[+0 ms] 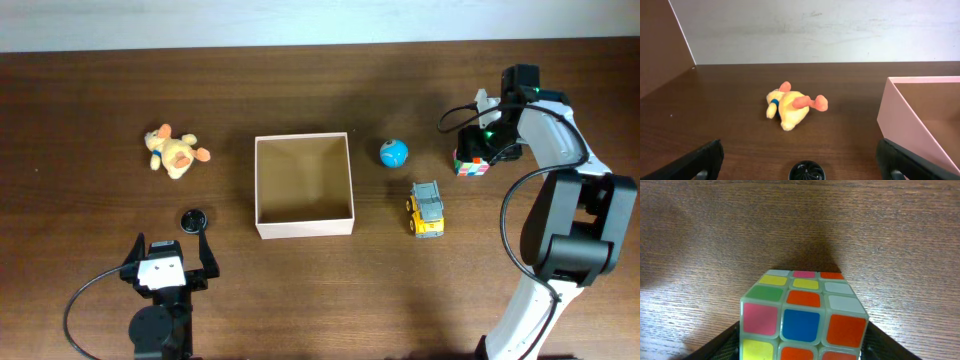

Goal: Pack container
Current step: 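Lower the right gripper and grasp the Rubik's cube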

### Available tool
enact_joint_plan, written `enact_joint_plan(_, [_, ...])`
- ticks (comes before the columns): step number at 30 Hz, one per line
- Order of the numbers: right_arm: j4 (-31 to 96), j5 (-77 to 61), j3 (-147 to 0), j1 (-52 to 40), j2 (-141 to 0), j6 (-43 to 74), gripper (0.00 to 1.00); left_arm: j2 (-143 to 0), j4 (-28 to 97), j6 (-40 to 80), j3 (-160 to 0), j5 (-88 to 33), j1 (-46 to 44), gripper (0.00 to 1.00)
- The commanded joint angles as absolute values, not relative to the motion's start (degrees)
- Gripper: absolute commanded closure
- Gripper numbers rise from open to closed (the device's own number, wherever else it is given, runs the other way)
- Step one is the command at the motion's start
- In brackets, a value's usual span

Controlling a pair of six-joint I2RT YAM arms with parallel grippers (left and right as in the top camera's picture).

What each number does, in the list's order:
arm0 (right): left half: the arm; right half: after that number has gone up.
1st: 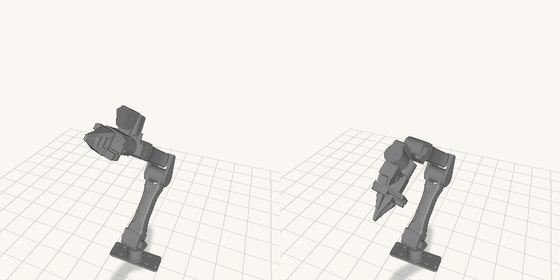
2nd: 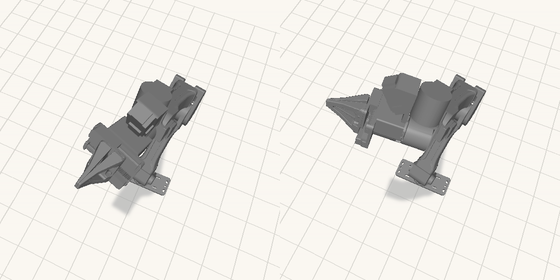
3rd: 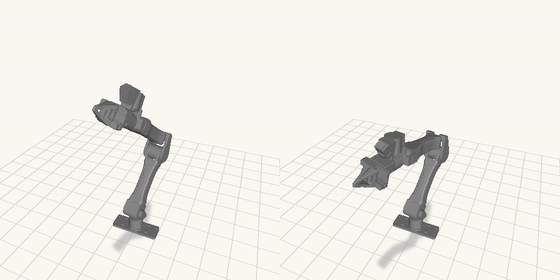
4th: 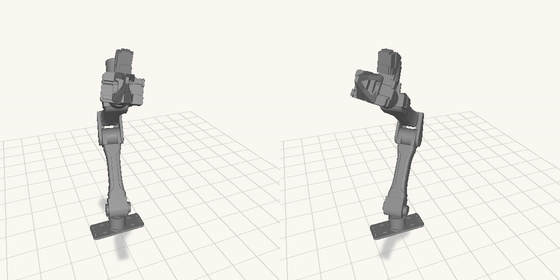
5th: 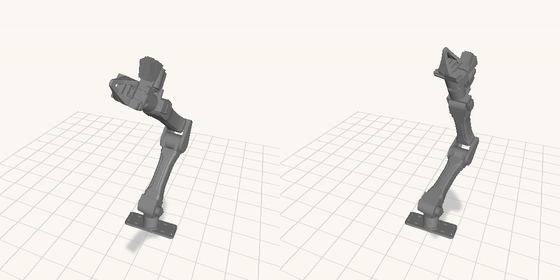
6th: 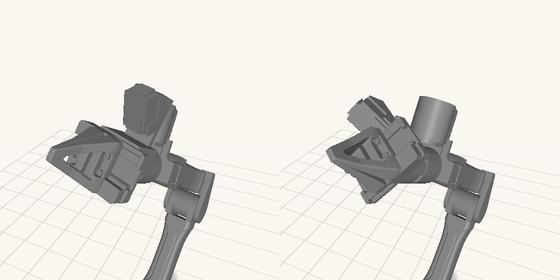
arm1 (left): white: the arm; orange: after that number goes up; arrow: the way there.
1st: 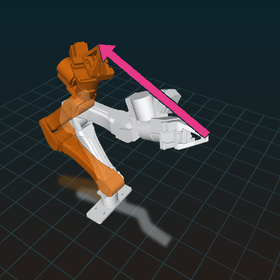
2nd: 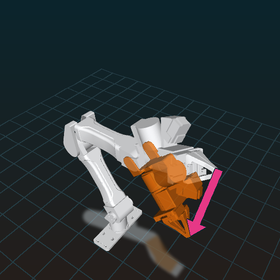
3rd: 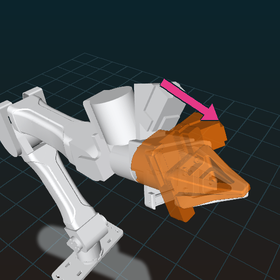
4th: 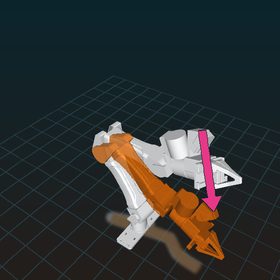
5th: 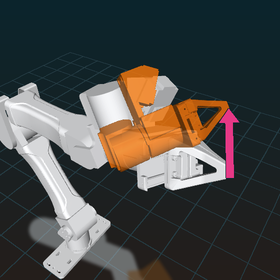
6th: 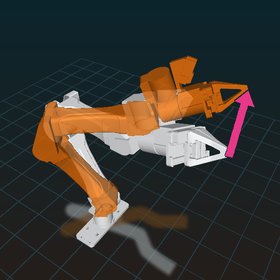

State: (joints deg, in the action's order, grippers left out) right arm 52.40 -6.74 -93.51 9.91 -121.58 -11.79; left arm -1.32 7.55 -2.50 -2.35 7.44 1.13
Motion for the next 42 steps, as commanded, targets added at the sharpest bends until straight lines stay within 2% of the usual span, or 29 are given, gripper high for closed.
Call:
enact_joint_plan(1, [52.4, -6.9, -93.1, 9.4, -122.4, -11.5, 0.36, -1.1, 7.6, -2.2, -2.1, 6.9, 1.2, 0.01])
enact_joint_plan(12, [52.4, -7.1, -93.1, 9.4, -122.4, -10.5, 0.40, -1.1, 7.6, -2.2, -2.1, 6.9, 1.2, 0.01])
enact_joint_plan(42, [52.7, -7.1, -93.5, 9.4, -122.4, -10.0, 0.45, -1.1, 7.6, -2.2, -2.1, 6.9, 1.2, 0.01])
